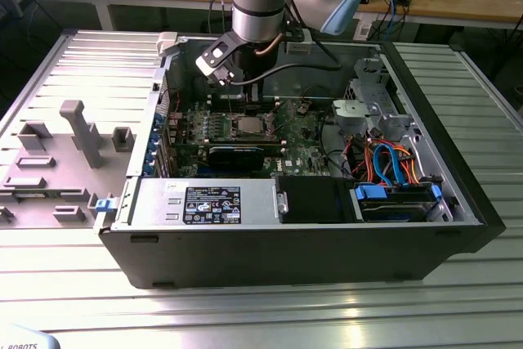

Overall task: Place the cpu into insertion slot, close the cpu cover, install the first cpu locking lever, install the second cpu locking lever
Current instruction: 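Close the cpu cover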

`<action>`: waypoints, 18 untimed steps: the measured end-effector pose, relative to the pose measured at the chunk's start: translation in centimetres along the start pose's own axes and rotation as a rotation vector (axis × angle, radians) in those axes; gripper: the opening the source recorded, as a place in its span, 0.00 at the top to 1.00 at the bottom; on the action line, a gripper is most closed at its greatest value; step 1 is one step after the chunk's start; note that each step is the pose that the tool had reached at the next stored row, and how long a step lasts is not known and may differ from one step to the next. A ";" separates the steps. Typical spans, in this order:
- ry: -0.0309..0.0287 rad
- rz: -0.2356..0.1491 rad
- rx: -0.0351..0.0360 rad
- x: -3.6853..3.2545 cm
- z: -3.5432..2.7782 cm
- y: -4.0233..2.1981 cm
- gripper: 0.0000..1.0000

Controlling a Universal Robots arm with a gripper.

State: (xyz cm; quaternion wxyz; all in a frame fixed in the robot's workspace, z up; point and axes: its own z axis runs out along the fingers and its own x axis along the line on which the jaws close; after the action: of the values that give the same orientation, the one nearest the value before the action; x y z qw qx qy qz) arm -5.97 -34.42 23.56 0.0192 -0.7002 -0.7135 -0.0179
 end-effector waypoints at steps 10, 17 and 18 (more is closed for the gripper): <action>0.0010 0.000 0.0000 0.01 -0.23 0.00 0.89; 0.0011 0.000 0.0000 0.02 -0.35 0.00 0.89; 0.0011 0.000 0.0000 0.02 -0.37 0.00 0.89</action>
State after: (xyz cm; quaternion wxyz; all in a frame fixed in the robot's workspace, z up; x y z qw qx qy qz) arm -5.96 -34.42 23.92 0.0196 -0.7002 -0.7135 -0.0183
